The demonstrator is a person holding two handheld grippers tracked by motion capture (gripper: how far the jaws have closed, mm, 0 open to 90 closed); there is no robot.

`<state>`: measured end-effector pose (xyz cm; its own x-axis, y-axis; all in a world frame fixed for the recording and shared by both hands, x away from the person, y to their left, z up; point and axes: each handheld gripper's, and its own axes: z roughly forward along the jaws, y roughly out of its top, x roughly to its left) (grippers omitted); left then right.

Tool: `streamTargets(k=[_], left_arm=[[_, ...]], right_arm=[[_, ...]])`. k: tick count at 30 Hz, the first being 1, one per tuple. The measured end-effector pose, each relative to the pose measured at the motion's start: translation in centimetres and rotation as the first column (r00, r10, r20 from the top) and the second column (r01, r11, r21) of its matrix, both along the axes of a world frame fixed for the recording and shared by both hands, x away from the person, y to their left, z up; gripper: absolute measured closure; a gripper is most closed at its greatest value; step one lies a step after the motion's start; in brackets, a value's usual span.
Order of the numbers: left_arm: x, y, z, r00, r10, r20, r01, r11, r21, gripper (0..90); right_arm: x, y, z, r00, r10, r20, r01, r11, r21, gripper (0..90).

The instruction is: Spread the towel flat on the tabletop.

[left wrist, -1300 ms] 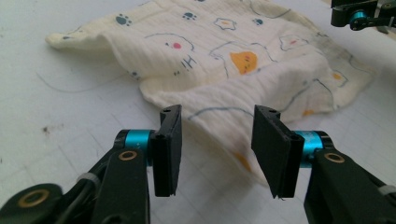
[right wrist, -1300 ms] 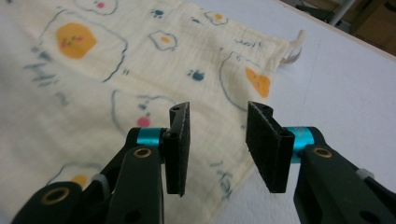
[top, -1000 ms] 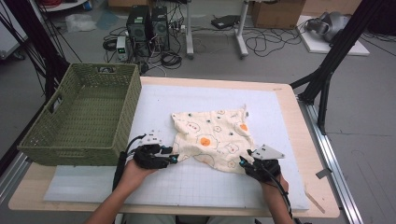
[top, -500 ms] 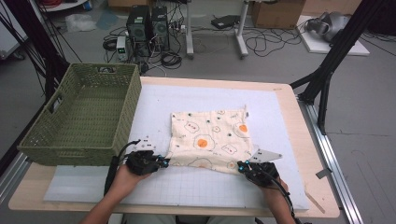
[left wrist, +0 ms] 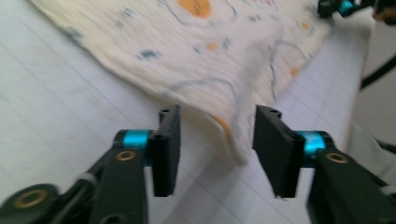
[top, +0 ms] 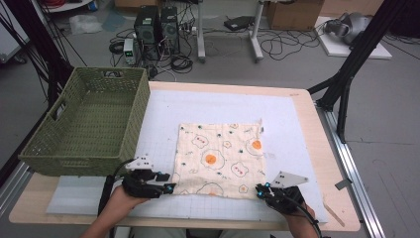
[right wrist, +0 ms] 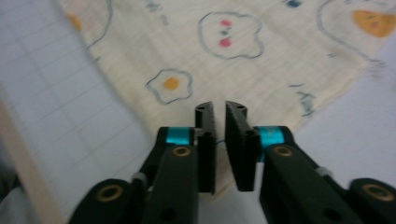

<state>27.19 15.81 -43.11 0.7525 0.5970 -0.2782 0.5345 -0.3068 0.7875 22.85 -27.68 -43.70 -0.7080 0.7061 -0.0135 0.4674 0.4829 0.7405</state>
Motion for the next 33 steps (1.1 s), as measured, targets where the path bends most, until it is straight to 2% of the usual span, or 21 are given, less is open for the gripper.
streamTargets(k=[2,6,8,10,12,14,17,20,22,23,25,27,28,29,30,31,32,33], left_arm=[[1.2,0.0,0.3,0.9989,0.045,0.015,-0.044,0.9987,-0.026,41.9],[4.1,-0.9,0.3,0.9911,0.128,0.035,-0.127,0.9912,-0.038,40.6],[5.4,-1.5,0.0,0.9814,0.188,0.038,-0.186,0.9809,-0.057,40.5],[6.4,-2.0,-0.2,0.9724,0.226,0.059,-0.223,0.9735,-0.048,39.5],[7.2,-2.3,-0.3,0.9684,0.238,0.075,-0.234,0.9707,-0.054,39.9],[8.1,-2.6,-0.2,0.9683,0.245,0.05,-0.242,0.9689,-0.05,41.8],[9.3,-2.9,0.1,0.96,0.273,0.061,-0.271,0.9615,-0.048,43.1],[10.6,-3.4,0.3,0.9535,0.289,0.085,-0.287,0.9572,-0.035,39.7],[11.6,-4.0,0.1,0.9571,0.281,0.07,-0.281,0.9597,-0.012,36.7],[12.0,-4.4,0.0,0.9552,0.287,0.072,-0.288,0.9578,-0.004,36.7],[12.9,-5.0,-0.2,0.9559,0.285,0.072,-0.288,0.9569,0.038,36.6],[13.6,-5.6,-0.3,0.9523,0.292,0.09,-0.299,0.9505,0.084,38.9],[13.7,-5.8,-0.4,0.9503,0.291,0.11,-0.302,0.9483,0.097,41.0],[13.8,-6.0,-0.6,0.9471,0.301,0.112,-0.312,0.9441,0.105,42.9],[13.8,-6.2,-0.9,0.9496,0.293,0.112,-0.306,0.9426,0.133,43.6],[13.7,-6.5,-1.2,0.9552,0.268,0.126,-0.287,0.9416,0.176,45.6],[13.6,-6.7,-1.4,0.9577,0.247,0.148,-0.276,0.9344,0.225,51.0],[13.5,-6.9,-1.5,0.9562,0.236,0.173,-0.274,0.9308,0.242,54.5]], right_arm=[[0.6,-0.2,0.3,0.9992,-0.034,0.021,0.034,0.999,0.023,73.4],[2.3,-0.1,0.8,0.9916,-0.105,0.075,0.103,0.994,0.03,58.6],[3.3,0.2,0.9,0.9853,-0.146,0.089,0.143,0.989,0.034,55.6],[4.4,0.6,0.8,0.9824,-0.162,0.093,0.16,0.987,0.029,52.1],[5.3,1.1,0.7,0.9818,-0.166,0.093,0.164,0.986,0.028,51.9],[6.0,1.4,0.7,0.9817,-0.169,0.087,0.167,0.986,0.026,51.1],[6.6,1.7,0.8,0.9811,-0.17,0.093,0.167,0.985,0.038,50.1],[6.8,1.6,0.7,0.9803,-0.175,0.091,0.173,0.984,0.039,47.3],[6.9,1.5,0.7,0.9794,-0.183,0.084,0.18,0.983,0.044,45.9],[7.0,1.4,0.7,0.9787,-0.188,0.082,0.184,0.982,0.049,45.2],[7.1,1.1,0.7,0.9766,-0.2,0.078,0.196,0.979,0.059,43.6],[7.2,0.9,0.7,0.9743,-0.211,0.078,0.207,0.977,0.059,42.2],[7.3,0.8,0.7,0.9728,-0.218,0.078,0.213,0.975,0.066,41.6],[7.4,0.7,0.7,0.9712,-0.225,0.08,0.22,0.973,0.065,40.9],[7.5,0.6,0.7,0.9702,-0.229,0.081,0.223,0.972,0.069,40.9],[7.6,0.6,0.7,0.9688,-0.236,0.076,0.23,0.97,0.075,40.9],[7.7,0.5,0.6,0.9684,-0.235,0.084,0.229,0.97,0.075,41.0],[7.8,0.4,0.6,0.9675,-0.24,0.08,0.234,0.969,0.076,41.0]])
